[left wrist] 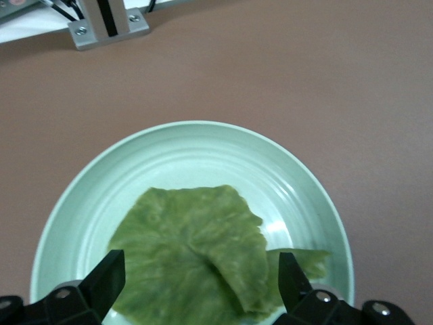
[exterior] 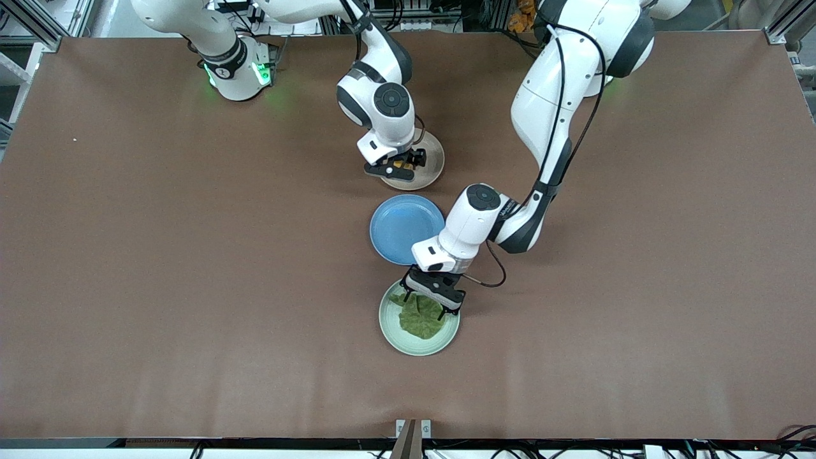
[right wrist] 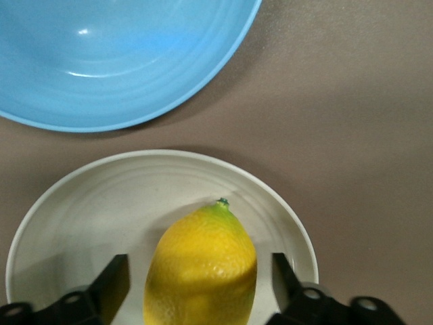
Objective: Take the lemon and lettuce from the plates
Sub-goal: 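Lower and close the right gripper on the lemon while the left grasps lettuce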
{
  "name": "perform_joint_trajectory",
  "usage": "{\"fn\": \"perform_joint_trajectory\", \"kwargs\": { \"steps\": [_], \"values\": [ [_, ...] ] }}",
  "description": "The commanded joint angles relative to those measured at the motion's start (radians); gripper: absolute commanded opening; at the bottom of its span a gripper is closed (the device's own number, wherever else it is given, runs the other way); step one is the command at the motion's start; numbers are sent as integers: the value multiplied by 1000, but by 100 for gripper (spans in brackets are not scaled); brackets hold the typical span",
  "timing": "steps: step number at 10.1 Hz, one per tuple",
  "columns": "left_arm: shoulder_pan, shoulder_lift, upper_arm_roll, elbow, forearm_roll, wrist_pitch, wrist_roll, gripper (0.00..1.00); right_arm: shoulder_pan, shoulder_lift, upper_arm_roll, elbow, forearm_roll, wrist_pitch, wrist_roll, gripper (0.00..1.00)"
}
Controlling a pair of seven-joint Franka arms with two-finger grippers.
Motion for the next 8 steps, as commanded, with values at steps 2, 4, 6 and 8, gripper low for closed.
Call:
{"fn": "perform_joint_trajectory", "kwargs": {
  "steps": [2,4,6,8],
  "values": [
    [-41,10,10,19,2,-16,-16,100,16,5,-7,-1,20,24,11,50],
    [-43,24,11,19,6,-16,-13,100,15,-1,-7,2,20,24,10,34],
    [-41,30,11,19,11,-16,-7,100,15,-11,-5,6,20,13,7,14],
    [-40,32,11,19,9,-16,-7,100,-1,-60,-8,8,20,-37,-9,0]
  ]
}}
